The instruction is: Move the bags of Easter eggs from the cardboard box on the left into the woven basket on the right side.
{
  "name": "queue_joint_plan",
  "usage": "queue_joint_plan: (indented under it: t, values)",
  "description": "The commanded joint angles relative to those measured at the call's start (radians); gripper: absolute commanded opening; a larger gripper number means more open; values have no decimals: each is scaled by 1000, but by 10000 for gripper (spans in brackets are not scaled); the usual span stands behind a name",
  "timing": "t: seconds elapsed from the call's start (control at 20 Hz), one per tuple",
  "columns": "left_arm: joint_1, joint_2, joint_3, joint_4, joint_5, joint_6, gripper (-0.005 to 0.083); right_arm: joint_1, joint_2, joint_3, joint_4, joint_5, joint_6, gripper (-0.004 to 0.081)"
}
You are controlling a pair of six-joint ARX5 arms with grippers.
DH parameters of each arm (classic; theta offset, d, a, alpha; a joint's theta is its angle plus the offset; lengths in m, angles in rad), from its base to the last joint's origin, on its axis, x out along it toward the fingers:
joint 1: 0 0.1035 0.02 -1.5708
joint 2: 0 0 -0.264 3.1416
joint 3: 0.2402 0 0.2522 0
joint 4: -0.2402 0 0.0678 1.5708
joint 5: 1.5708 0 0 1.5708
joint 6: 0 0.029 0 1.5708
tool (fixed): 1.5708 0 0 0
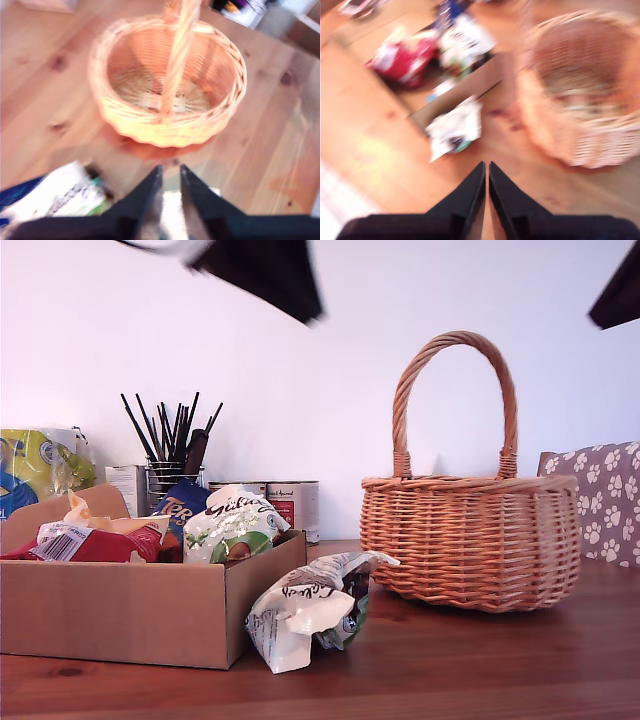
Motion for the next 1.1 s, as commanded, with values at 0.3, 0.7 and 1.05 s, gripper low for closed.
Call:
queue_joint_plan:
  t: [0.3,0.7,1.05]
  values:
    - [68,-186,-339,139,-13,-31,24,209,291,124,10,14,-124,186]
    - [114,-189,-363,152,-12,-30,24,360,626,182,80,138,-667,606]
    - [169,-189,-405,172,15,-27,24,360,813,195,279,170,-914,636]
